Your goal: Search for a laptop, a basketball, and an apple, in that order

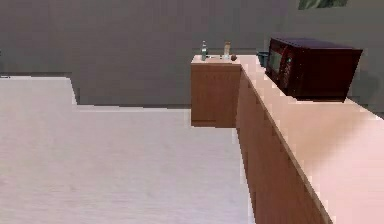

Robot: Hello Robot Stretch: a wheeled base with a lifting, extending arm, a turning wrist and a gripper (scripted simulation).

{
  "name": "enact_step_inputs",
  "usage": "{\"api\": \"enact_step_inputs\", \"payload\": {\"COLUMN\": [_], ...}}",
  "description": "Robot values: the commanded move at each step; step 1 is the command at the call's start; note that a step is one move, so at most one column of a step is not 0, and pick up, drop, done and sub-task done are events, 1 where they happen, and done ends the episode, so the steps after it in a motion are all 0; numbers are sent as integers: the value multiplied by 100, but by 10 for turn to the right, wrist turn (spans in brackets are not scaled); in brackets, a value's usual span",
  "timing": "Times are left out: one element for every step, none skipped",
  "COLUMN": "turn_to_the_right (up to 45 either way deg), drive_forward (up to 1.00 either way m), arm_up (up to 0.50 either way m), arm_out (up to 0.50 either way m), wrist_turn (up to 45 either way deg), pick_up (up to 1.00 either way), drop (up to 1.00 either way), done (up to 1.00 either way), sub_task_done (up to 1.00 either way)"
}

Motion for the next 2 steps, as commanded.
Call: {"api": "enact_step_inputs", "payload": {"turn_to_the_right": [-30,0], "drive_forward": [0,100], "arm_up": [0,0], "arm_out": [0,0], "wrist_turn": [0,0], "pick_up": [0,0], "drop": [0,0], "done": [0,0], "sub_task_done": [0,0]}}
